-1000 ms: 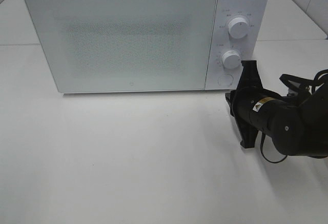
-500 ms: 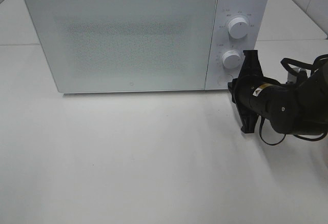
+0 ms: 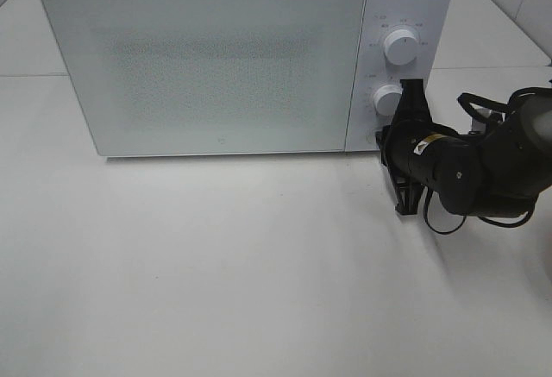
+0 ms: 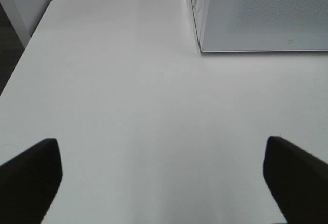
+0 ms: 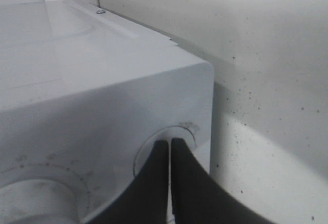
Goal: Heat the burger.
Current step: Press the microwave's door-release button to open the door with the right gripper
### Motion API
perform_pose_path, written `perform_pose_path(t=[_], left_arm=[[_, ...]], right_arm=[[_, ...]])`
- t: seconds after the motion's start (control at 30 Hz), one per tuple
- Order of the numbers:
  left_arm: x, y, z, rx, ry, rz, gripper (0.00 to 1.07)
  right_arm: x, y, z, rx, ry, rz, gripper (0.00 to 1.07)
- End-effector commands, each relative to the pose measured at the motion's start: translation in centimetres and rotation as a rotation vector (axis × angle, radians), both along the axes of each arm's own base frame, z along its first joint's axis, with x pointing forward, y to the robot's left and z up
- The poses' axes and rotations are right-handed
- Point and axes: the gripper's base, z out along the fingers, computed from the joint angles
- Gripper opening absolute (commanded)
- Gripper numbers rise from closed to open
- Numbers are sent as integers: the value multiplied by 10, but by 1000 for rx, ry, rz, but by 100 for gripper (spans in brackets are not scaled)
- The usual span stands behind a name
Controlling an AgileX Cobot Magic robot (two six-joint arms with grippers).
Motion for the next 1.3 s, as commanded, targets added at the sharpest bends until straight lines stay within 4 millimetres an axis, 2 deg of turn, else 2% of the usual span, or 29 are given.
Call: perform_pose_path(t=[0.03, 0.27, 0.6, 0.8, 1.03, 1.3], left_arm=[[-1, 0, 2, -1, -31, 3, 100], [-1, 0, 2, -1, -31, 3, 100], [-1, 0, 2, -1, -31, 3, 100], [-1, 0, 2, -1, -31, 3, 100], [-1, 0, 2, -1, -31, 3, 100], [-1, 0, 2, -1, -31, 3, 100]], right_arm=[[5, -2, 4, -24, -44, -18, 0], [13, 0, 12, -25, -94, -15, 0], [23, 0, 35, -8, -310, -48, 0], [32, 3, 45, 2, -366, -53, 0], [40, 6, 40, 1, -424, -58, 0], [52, 10, 52, -9, -532, -67, 0]])
